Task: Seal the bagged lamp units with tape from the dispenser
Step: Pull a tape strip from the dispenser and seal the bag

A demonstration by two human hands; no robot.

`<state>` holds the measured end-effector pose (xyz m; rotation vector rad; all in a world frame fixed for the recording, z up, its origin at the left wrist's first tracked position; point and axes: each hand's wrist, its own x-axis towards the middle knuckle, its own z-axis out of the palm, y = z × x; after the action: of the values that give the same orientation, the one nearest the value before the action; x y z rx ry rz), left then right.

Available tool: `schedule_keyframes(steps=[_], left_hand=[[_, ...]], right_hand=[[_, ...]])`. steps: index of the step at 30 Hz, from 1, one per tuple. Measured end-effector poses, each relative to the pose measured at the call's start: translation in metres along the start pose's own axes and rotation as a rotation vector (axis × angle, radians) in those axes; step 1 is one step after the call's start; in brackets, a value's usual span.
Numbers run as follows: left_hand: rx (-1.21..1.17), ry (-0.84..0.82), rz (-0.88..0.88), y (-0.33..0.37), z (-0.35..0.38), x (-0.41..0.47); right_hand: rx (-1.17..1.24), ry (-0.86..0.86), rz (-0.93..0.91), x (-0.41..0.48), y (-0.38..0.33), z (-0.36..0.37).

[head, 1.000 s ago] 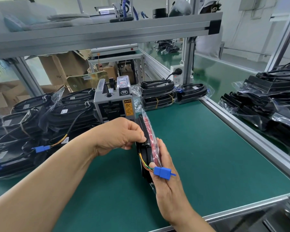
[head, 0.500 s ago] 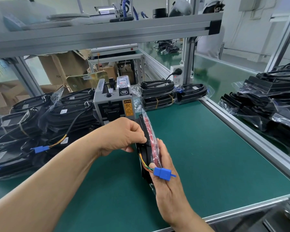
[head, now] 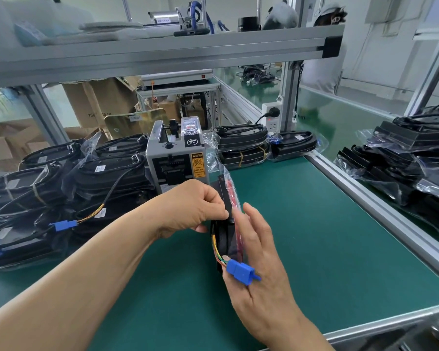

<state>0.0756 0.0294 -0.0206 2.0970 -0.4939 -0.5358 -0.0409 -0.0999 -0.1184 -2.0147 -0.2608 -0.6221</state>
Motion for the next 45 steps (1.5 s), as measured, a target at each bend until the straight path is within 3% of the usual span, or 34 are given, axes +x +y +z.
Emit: schedule_keyframes(steps=[16, 21, 24, 30, 34, 39, 45], left_hand=[[-0.096, 0.039, 0.160, -0.014, 0.008, -0.012], [0.001, 0.194, 0.265, -0.020, 0.016, -0.018], [-0.087, 0.337, 0.340, -0.023, 0.014, -0.020], [-0.151, 0.308, 0.300, -0.020, 0.008, -0.021], [-0.265, 0.339, 0.254, -0.018, 0.008, -0.015], [-0.410, 0.273, 0.187, -0.022, 0.011, -0.014], [-0.550, 0.212, 0.120, -0.027, 0.009, -0.010]], right_hand=[[-0.062, -0.059, 0.058, -0.001, 0.001, 0.000], [-0.059, -0.070, 0.103, 0.000, -0.007, -0.001], [-0.067, -0.057, 0.118, 0.000, -0.009, -0.002], [-0.091, -0.045, 0.091, -0.001, -0.009, 0.001], [-0.166, -0.128, 0.087, 0.001, -0.008, 0.000], [-0.305, -0.238, 0.080, 0.008, -0.011, -0.007], [-0.291, -0.232, 0.088, 0.012, -0.015, -0.013]])
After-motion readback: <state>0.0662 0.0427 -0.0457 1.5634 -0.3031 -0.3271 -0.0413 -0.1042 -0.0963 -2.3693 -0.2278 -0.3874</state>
